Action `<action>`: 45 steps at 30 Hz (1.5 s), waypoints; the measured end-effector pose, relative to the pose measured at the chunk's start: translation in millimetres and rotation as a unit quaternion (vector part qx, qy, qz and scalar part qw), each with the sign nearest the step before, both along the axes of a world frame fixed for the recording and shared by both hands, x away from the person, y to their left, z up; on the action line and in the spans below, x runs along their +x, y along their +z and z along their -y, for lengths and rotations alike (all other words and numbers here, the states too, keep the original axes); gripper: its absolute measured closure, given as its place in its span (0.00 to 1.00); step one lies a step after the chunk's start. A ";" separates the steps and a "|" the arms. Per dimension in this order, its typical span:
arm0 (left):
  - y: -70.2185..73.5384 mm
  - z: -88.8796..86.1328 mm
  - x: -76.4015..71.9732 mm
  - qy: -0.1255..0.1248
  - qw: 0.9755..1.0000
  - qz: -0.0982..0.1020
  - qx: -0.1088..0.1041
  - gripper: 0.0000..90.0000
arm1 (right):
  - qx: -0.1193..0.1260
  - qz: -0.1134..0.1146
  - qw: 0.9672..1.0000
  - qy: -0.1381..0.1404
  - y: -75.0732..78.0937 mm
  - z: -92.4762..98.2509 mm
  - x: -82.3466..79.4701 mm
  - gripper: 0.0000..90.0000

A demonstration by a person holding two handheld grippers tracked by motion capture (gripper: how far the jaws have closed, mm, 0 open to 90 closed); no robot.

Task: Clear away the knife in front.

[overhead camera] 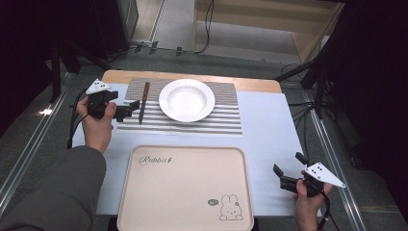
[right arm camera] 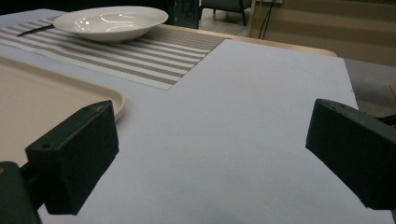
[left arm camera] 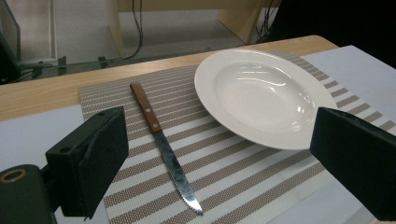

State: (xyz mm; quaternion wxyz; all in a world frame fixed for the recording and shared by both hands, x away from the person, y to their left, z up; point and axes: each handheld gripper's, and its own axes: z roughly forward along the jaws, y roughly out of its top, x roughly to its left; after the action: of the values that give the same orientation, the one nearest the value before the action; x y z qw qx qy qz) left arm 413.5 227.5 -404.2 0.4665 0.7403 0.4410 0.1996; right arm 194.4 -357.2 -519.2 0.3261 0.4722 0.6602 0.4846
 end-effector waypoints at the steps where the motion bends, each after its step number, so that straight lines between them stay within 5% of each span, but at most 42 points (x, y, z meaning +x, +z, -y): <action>1: 0.0 0.9 3.2 0.001 1.000 -0.003 -0.001 0.04 | 0.000 0.000 1.000 0.000 0.0 0.1 0.1 0.01; 16: 0.2 17.6 46.7 0.005 0.999 -0.041 0.015 0.06 | 0.001 0.000 1.000 0.000 -0.1 0.1 0.3 0.01; 25: -2.1 27.5 75.0 0.046 0.995 -0.084 0.039 0.24 | 0.003 0.000 1.000 0.000 -0.2 0.5 0.6 0.01; 28: -9.1 29.5 88.9 0.071 0.989 -0.123 0.045 0.33 | 0.004 -0.001 1.000 -0.001 -0.2 0.5 0.7 0.01; 29: -9.1 29.5 88.9 0.071 0.989 -0.123 0.045 0.35 | 0.004 -0.001 1.000 -0.001 -0.2 0.5 0.7 0.01; 30: -13.7 31.0 95.7 0.077 0.985 -0.141 0.058 0.37 | 0.003 -0.001 1.000 -0.001 -0.3 0.5 0.7 0.01; 35: -23.9 33.8 110.0 0.083 0.979 -0.172 0.073 0.44 | 0.004 -0.002 1.000 -0.001 -0.4 0.5 1.0 0.01; 45: -35.5 45.2 125.9 0.089 0.971 -0.197 0.101 0.65 | 0.009 0.000 1.000 0.002 -0.7 1.6 1.4 0.01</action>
State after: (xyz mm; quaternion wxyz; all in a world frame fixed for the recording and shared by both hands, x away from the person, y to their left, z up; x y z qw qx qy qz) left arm 539.5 182.3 -439.7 0.2736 0.7663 0.5657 0.1338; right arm 195.9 -358.8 -519.9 0.3212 0.4737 0.6568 0.4910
